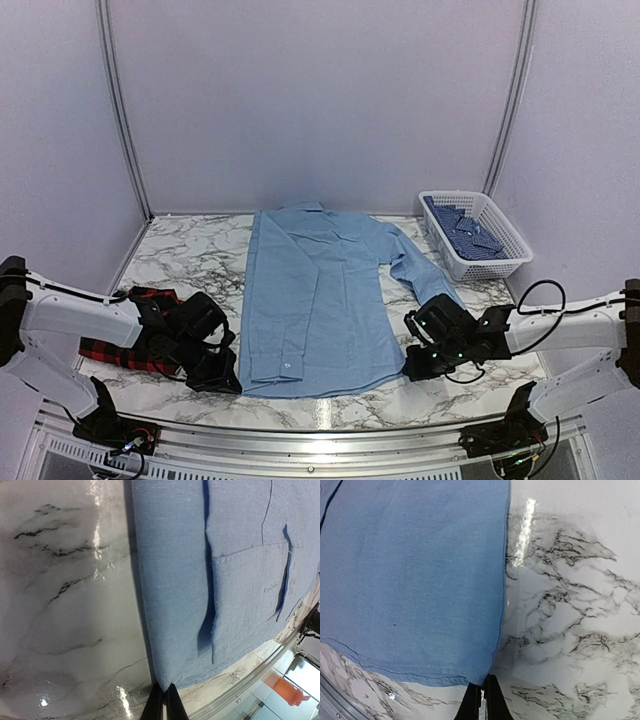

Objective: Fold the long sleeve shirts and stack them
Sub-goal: Move the 1/3-folded shirt to the center of the board.

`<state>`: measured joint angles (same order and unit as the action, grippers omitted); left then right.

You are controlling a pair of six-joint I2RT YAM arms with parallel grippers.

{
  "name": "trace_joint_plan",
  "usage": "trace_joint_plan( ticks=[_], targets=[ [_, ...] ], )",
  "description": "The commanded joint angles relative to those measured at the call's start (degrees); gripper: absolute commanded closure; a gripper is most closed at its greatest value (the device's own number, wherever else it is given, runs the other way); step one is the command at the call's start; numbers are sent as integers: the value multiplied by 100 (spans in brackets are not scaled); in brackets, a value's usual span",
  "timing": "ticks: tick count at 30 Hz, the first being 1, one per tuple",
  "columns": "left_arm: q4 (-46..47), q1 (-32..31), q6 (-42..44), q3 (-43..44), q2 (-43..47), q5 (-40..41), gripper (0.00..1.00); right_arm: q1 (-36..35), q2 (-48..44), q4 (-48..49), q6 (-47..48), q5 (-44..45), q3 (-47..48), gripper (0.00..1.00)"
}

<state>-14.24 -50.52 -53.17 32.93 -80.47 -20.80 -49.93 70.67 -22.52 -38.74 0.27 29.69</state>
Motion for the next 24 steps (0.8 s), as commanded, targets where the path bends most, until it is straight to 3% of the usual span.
trace_joint_plan(
  ticks=[1,13,24],
  targets=[
    [-153,-37,-74,8,-39,41,100,-78,54,137,58,-180,66,100],
    [-1564,-37,73,-340,756,85,100,-1291,-143,-58,-780,-498,-4,100],
    [-2114,-37,-80,-791,1479,133,100,-2046,-204,-24,-1446,-455,-61,100]
  ],
)
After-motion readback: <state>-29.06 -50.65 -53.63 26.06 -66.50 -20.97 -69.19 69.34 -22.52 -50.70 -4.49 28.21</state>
